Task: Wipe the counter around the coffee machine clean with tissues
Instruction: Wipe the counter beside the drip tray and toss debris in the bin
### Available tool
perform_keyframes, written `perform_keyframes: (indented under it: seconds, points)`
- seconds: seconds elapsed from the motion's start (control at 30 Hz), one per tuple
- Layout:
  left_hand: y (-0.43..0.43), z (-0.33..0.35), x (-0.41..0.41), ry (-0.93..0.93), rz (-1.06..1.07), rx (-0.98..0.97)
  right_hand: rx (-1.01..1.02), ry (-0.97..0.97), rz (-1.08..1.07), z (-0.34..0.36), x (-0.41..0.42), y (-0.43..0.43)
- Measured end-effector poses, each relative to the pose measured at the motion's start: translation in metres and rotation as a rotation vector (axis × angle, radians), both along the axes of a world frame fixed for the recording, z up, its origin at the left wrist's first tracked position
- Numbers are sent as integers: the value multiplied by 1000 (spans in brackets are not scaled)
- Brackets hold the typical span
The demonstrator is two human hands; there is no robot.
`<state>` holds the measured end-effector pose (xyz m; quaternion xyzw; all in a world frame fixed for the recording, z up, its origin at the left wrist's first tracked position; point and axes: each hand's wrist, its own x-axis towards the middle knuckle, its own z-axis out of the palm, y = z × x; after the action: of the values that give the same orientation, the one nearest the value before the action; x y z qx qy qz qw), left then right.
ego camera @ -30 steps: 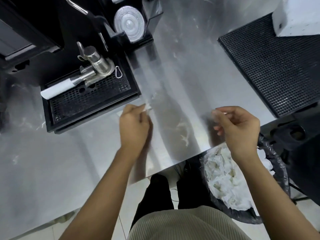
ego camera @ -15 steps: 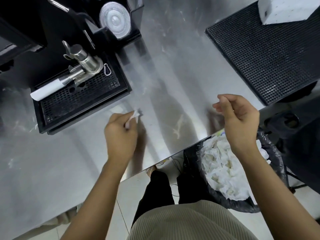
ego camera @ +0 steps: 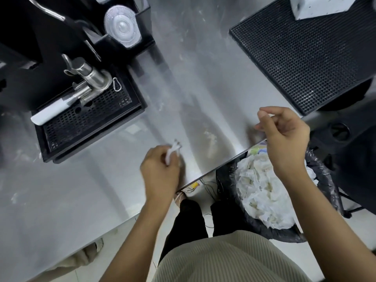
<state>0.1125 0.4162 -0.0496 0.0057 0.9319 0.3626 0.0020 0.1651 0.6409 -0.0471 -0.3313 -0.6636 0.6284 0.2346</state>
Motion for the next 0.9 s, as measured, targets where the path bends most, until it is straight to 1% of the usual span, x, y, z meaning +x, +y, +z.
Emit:
perform_keyframes:
  seconds: [0.07, 0.13, 0.2, 0.3, 0.4, 0.43, 0.47, 0.53, 0.6, 0.67, 0.73, 0.9]
  points:
    - [-12, -4, 8, -67, 48, -80, -11, 8, -31, -2, 4, 4]
    - [1, -7, 16, -78, 22, -67, -15, 19, -52, -4, 7, 6]
    - [29, -10, 23, -45, -55, -23, -14, 32, -59, -3, 11, 7]
    - [80, -17, 31, -22, -241, 36, 4, 26, -86, -3, 20, 9]
    - [119, -13, 38, -76, -485, 68, 14, 18, -123, -4, 32, 13]
    - [122, -8, 37, -91, -505, 103, 11, 22, -134, -5, 36, 15]
    - [117, -3, 32, -97, -465, 144, 10, 25, -144, -6, 41, 18]
    - [89, 2, 11, -79, -285, 189, 23, 8, -168, -10, 50, 22]
    - [49, 0, -19, -12, -96, 114, 32, -26, -194, -13, 58, 25]
    - [20, -6, -43, 40, 14, -6, 29, -43, -229, -16, 64, 27]
    - [17, -16, -47, 49, 15, -46, 33, -61, -254, -19, 69, 27]
    - [69, -28, -21, 144, -220, -22, 43, -71, -269, -20, 73, 25]
